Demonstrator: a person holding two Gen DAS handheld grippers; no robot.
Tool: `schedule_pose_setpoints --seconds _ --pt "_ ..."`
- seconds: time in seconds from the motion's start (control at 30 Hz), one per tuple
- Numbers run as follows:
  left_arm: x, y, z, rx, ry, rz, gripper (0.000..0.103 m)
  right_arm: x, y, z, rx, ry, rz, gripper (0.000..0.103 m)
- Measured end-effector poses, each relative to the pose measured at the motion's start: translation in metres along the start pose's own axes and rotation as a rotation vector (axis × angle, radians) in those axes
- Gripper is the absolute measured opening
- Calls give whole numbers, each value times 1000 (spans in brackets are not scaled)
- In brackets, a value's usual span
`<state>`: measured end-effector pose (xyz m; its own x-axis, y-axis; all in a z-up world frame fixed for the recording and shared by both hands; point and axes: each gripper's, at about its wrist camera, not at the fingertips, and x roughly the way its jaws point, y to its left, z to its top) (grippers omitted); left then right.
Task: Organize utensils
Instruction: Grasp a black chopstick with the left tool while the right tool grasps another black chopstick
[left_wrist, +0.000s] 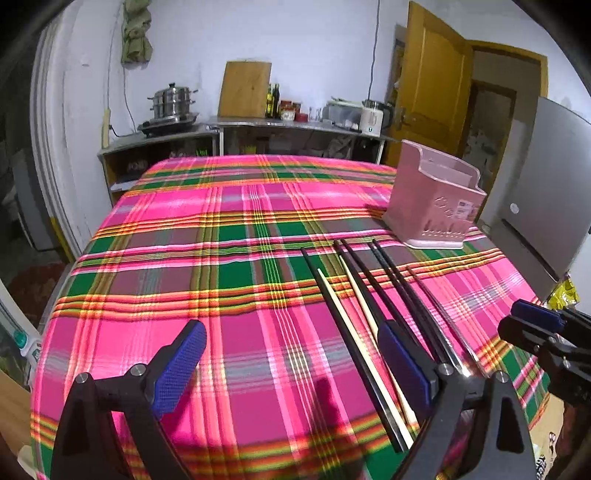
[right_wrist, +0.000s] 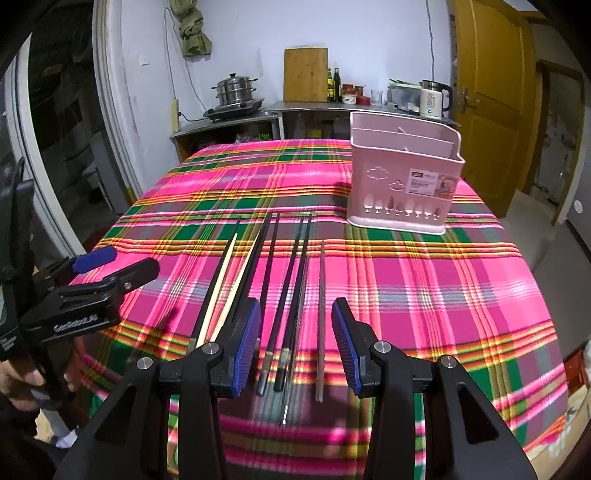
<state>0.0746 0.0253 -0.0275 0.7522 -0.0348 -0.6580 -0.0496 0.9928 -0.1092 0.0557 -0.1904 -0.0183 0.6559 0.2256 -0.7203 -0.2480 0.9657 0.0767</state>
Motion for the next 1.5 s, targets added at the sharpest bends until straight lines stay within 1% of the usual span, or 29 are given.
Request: schedule_pose_setpoints --seconds 0.03,0.13,0.2,0.27,0.33,0.4,0.47,0.5,0.57,0.6,0.63,0.67,0.8,0.87,1.0,1.07,1.17,1.3,1.5 --pt "6 0 4 -2 15 -2 94 5 -1 3 3 5 3 42" --pt "29 2 14 -19 63 -29 86 15 -2 8 6 16 5 42" --pt "42 4 20 -35 91 -43 84 26 -3 13 8 30 8 42" --pt "57 4 27 -45 122 -54 80 36 -5 19 10 43 15 42" --pt "68 6 32 -55 147 -57 78 47 -6 26 13 56 19 41" --pt "81 9 38 -77 173 -62 74 57 -6 32 16 68 29 41" --pt "90 11 43 -94 191 -69 67 66 -5 36 16 78 41 41" --pt "94 12 46 -103 200 -73 65 71 -5 39 16 85 47 38" --pt "104 13 51 -120 220 -75 55 78 -5 41 16 97 56 33" --pt "109 15 52 -126 231 -74 52 82 -5 41 16 103 61 31" --pt "115 15 54 -133 246 -78 48 85 -5 42 15 107 64 29" --pt "118 16 55 -137 253 -82 44 89 -4 42 15 115 68 26" --pt "127 14 62 -130 258 -98 39 99 -7 45 23 132 78 22" --pt "132 12 65 -123 262 -102 33 103 -8 46 28 140 79 21" --pt "140 5 69 -92 261 -94 27 108 -8 47 33 145 81 20" --pt "142 2 70 -57 257 -68 18 110 -8 48 34 148 81 19" --pt "142 6 70 -47 260 -69 11 113 -8 51 33 150 83 19" --pt "137 20 69 -52 261 -57 11 114 -8 52 29 153 91 19" --pt "131 34 66 -91 276 -76 11 124 -8 56 42 169 110 16"
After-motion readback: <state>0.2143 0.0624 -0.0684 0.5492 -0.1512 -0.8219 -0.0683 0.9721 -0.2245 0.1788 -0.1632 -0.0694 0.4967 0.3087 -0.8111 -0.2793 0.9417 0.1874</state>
